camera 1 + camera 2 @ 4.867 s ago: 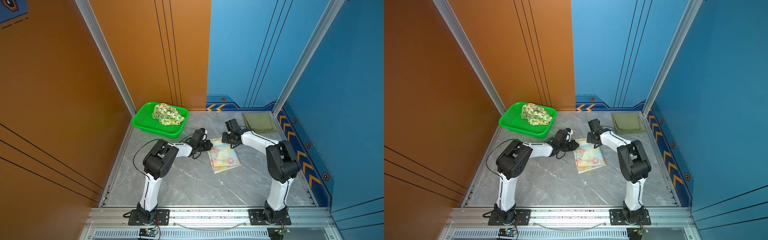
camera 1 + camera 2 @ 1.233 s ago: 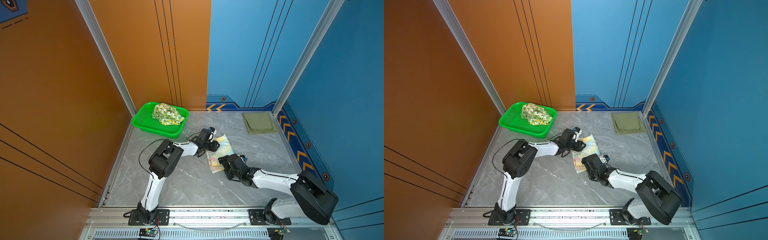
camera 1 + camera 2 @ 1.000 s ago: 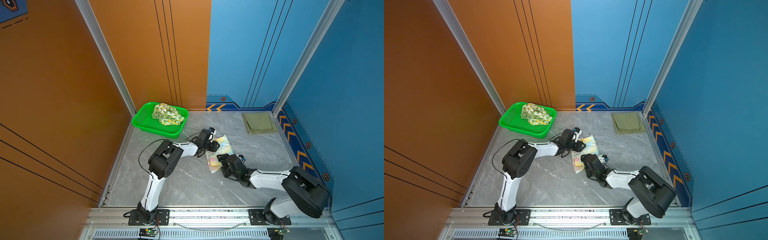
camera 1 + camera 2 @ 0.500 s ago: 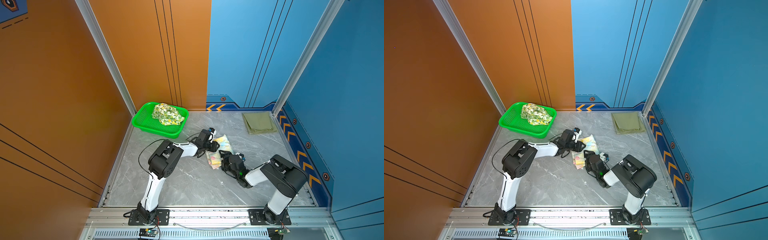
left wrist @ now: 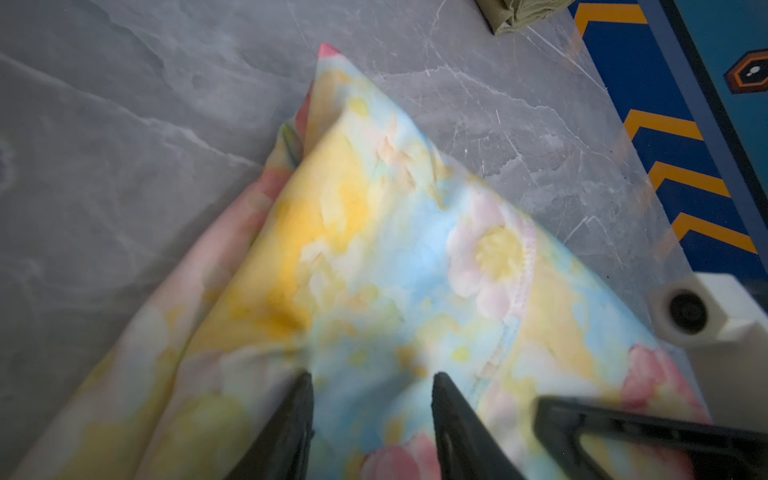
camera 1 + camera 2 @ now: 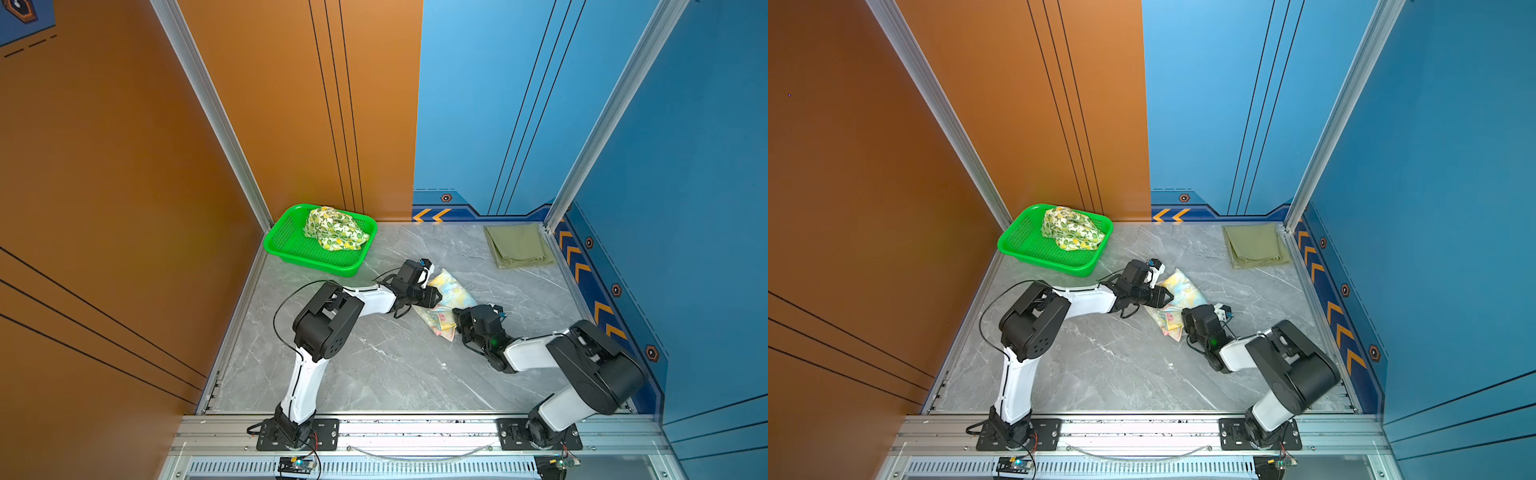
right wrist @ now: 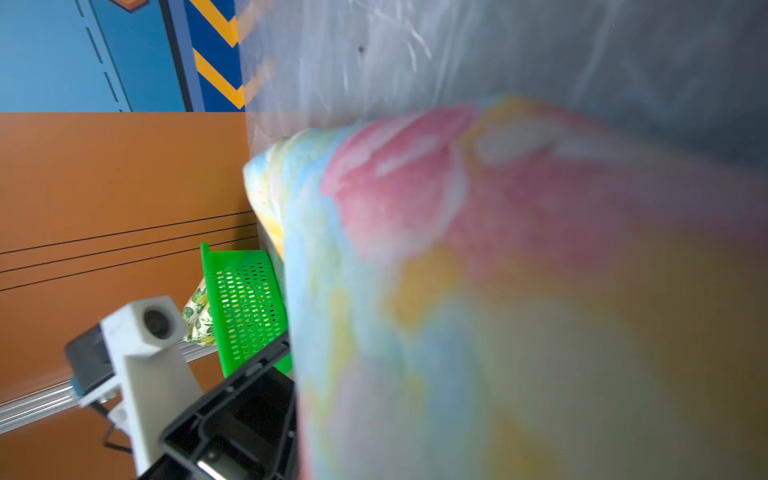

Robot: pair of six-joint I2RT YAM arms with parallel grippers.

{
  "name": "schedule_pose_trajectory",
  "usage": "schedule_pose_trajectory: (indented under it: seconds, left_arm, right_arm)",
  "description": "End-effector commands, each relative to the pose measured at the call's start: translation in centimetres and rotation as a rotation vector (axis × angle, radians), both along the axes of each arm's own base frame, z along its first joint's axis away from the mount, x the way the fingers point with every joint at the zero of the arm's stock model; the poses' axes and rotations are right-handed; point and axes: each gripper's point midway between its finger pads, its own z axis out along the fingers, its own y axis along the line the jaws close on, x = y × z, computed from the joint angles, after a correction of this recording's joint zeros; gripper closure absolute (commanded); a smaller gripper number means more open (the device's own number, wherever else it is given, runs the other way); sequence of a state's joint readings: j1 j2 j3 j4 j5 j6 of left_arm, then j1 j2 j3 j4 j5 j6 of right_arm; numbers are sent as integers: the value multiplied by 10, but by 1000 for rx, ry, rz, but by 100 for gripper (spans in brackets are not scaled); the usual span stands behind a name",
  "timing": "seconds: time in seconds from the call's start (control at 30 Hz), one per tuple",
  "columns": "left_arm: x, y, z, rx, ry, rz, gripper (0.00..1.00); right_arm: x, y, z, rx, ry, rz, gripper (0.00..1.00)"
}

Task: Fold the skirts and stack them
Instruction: 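Carry the floral skirt with the right gripper onto the olive skirt while the left releases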

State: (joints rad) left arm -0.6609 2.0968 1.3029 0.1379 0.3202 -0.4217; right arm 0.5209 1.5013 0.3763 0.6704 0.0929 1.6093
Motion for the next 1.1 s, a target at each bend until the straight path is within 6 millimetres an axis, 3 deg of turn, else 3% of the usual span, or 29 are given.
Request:
schedule_pose_trajectory:
  seconds: [0.0, 0.13, 0.33, 0.47, 0.67, 0.87, 1.07]
  left_arm:
    - [-13, 24, 9, 32, 83, 35, 48]
    - [-6, 36, 53, -39, 31, 77, 41]
    - [-4, 47, 96, -108, -14, 105, 40]
    - [-8, 49, 104, -120, -21, 102, 40]
    - [-14, 49, 95, -114, 5, 101, 41]
    - [-11, 39, 81, -117, 42, 82, 41]
    - [-2, 29, 60, -110, 84, 72, 42]
  right_arm:
    - [-3, -34, 30, -170, 35, -21, 100]
    - [-1, -65, 95, -239, -9, -54, 100]
    - [10, -103, 155, -226, -73, -114, 100]
    - [33, -137, 193, -207, -120, -184, 100]
    - [78, -181, 241, -201, -183, -283, 100]
    - [145, -220, 258, -204, -197, -369, 100]
    - [236, -244, 239, -168, -199, -417, 100]
